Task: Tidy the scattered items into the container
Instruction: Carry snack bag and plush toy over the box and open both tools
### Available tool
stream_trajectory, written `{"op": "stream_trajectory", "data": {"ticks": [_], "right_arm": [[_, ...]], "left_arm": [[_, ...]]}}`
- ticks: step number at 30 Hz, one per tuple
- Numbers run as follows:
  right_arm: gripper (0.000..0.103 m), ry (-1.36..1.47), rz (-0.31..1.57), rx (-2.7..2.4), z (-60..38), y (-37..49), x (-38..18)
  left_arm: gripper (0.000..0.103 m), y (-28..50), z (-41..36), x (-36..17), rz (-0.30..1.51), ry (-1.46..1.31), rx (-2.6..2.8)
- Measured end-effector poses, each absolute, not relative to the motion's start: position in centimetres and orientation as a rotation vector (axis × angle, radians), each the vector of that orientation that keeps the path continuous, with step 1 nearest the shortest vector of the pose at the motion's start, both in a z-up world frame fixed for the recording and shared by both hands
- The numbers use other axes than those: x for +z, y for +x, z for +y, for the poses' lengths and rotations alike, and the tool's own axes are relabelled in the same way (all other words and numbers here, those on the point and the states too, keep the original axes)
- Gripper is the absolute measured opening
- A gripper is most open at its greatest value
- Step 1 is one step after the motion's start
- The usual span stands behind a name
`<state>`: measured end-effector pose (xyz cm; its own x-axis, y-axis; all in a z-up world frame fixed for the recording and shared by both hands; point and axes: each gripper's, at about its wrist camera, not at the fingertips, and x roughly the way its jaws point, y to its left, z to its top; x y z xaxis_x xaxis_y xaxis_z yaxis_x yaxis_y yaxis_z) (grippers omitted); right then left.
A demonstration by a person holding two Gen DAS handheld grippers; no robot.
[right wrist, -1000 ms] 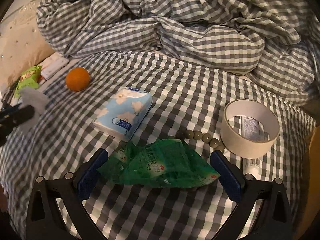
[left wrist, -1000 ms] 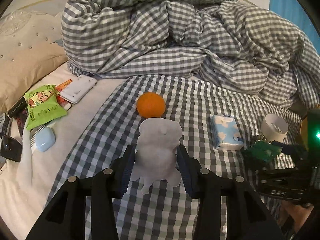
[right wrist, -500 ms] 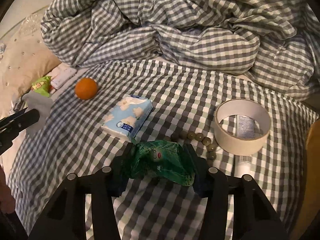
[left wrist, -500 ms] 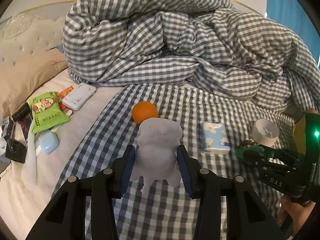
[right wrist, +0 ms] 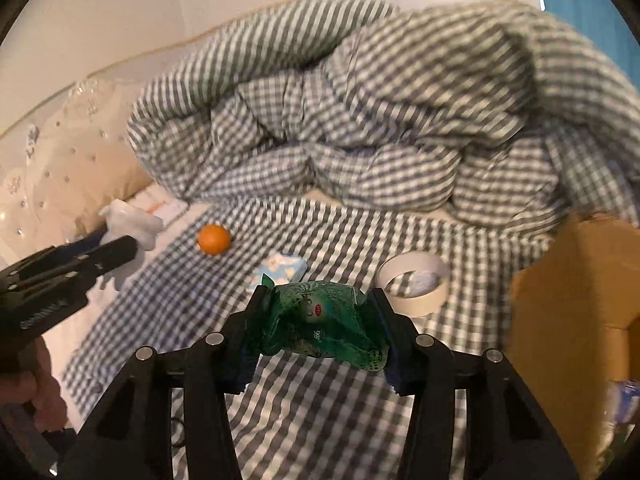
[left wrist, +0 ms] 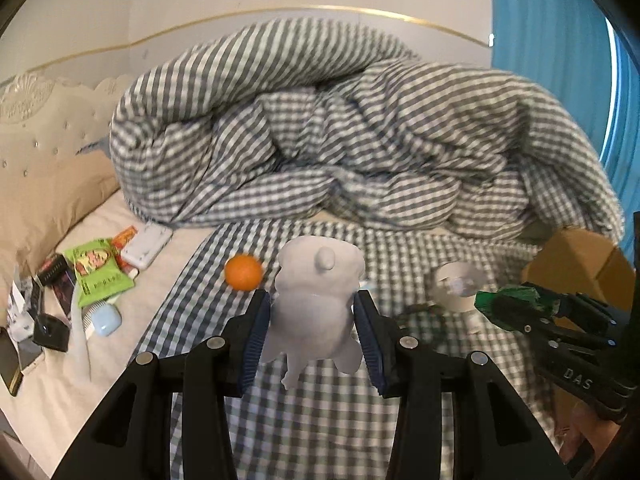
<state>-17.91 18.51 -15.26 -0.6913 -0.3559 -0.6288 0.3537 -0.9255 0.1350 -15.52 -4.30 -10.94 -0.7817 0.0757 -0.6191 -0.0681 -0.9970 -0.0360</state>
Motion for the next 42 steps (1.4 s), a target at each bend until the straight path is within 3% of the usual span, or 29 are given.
{"op": "stream_trajectory", "data": {"ticks": [11, 18, 31, 42], "right_arm": [[0.049, 0.746, -0.045, -2.741, 26.9, -9.4, -5.9], [0.049, 0.680, -0.092, -2.872, 34.1, -5.0, -2.7], [0.049, 0.658, -0.163, -3.065, 44.8, -0.1, -1.0], [0.050, 0.715, -0.155, -3.069, 47.0, -1.1, -2.2]], "left_arm": [[0.044, -9.4, 3.7, -3.5, 0.042, -0.803, 2.839], [0.044, -6.6, 9.4, -1.6, 0.065, -0.745, 2.761], [0.044, -3.2, 18.8, 0.1, 0.117, -0.663, 2.629], [0.044, -2.5, 22.1, 0.1, 0.132, -0.659, 2.593]]}}
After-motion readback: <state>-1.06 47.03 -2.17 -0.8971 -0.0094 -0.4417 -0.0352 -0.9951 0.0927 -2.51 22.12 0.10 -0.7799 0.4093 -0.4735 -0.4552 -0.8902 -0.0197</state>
